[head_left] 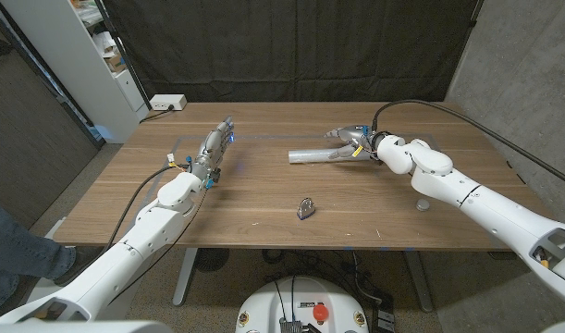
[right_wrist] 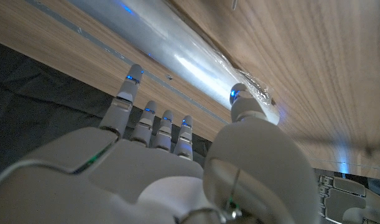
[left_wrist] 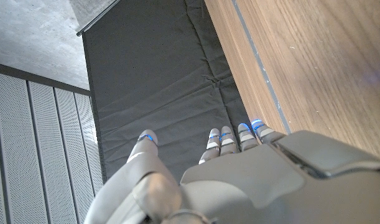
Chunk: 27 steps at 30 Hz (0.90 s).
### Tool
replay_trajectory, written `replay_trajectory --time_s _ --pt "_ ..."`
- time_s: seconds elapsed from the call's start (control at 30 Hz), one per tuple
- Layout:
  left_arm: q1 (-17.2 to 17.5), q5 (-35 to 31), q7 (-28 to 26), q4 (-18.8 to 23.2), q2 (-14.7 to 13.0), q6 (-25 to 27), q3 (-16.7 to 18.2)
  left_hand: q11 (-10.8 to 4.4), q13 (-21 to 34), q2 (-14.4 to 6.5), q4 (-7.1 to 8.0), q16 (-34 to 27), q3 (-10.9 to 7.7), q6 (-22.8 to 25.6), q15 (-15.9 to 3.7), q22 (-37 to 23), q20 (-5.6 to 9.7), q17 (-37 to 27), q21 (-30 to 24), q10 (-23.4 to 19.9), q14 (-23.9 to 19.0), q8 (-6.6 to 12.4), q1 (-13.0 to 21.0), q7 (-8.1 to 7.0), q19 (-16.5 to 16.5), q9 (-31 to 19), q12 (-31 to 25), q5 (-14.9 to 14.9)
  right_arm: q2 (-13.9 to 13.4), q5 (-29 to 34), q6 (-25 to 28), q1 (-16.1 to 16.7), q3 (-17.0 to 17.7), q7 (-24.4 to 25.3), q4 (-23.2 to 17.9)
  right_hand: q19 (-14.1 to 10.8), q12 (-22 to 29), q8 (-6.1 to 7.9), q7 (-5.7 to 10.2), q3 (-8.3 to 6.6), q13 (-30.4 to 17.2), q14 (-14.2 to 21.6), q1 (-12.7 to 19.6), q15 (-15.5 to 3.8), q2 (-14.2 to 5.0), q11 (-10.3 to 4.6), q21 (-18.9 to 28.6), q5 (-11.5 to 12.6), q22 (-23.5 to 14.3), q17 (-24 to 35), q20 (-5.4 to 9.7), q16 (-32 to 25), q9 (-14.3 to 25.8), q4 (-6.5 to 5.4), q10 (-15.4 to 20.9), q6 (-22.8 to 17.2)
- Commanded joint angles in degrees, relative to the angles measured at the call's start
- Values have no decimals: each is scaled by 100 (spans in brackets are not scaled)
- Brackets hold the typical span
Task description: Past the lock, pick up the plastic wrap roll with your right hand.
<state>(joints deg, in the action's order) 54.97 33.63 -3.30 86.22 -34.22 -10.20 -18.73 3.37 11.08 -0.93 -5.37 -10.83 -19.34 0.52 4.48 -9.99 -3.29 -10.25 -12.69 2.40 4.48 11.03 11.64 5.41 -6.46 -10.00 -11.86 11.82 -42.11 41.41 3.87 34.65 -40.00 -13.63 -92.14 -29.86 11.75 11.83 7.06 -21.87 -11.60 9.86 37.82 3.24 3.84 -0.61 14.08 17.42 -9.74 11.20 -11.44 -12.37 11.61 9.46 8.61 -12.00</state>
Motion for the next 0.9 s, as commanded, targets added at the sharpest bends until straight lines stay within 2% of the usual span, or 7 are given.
replay_trajectory --time_s 0.03,0.23,0.37,0.43,0.6,0.9 --pt "-51 10 27 -81 37 20 -26 17 6 -52 -16 -9 -7 52 28 -30 -54 -24 18 -20 -34 -21 24 8 -23 -19 -28 -4 82 113 49 -65 -72 -47 137 -163 38 51 16 -54 -23 79 88 -60 5 -35 46 30 -16 18 6 -57 7 -15 105 -114" --pt "-56 -7 14 -74 21 38 -29 21 6 -54 -18 -8 -5 59 30 -30 -55 -24 23 -16 -32 -20 21 11 -21 -19 -26 -4 131 137 92 -63 -91 -31 224 -296 62 82 37 -73 -26 147 126 -112 5 -51 50 19 -8 28 -10 -77 10 -29 184 -218" --pt "-59 -19 -6 -64 15 62 -34 21 6 -56 -19 -7 -4 58 29 -31 -58 -24 26 -20 -32 -21 20 8 -19 -20 -27 -5 165 152 113 -62 -103 0 305 -538 124 114 68 -103 -37 316 147 -294 -20 -111 59 -5 -2 71 19 -144 12 -73 386 -363" --pt "-59 -11 -2 -63 16 68 -33 19 6 -56 -19 -7 -3 58 28 -31 -58 -24 27 -22 -31 -21 20 9 -18 -20 -28 -5 179 153 129 -65 -106 -4 335 -608 130 130 62 -113 -41 358 156 -350 -26 -132 58 -13 -2 86 90 -162 12 -82 420 -428" --pt "-62 -14 -1 -64 8 93 -42 14 6 -58 -20 -6 -2 62 24 -31 -63 -24 31 -21 -28 -21 18 8 -18 -20 -27 -6 201 159 140 -73 -109 18 389 -673 148 149 68 -126 -47 433 170 -407 -31 -117 50 -24 -3 101 153 -191 11 -88 488 -509" --pt "-57 -12 -14 -52 -7 113 -32 21 6 -62 -23 -6 1 61 28 -32 -64 -24 37 -25 -31 -23 15 4 -12 -20 -28 -7 244 150 111 -82 -131 55 492 -692 165 152 67 -138 -52 467 178 -412 -40 -138 30 -33 -3 114 180 -204 11 -96 550 -545"
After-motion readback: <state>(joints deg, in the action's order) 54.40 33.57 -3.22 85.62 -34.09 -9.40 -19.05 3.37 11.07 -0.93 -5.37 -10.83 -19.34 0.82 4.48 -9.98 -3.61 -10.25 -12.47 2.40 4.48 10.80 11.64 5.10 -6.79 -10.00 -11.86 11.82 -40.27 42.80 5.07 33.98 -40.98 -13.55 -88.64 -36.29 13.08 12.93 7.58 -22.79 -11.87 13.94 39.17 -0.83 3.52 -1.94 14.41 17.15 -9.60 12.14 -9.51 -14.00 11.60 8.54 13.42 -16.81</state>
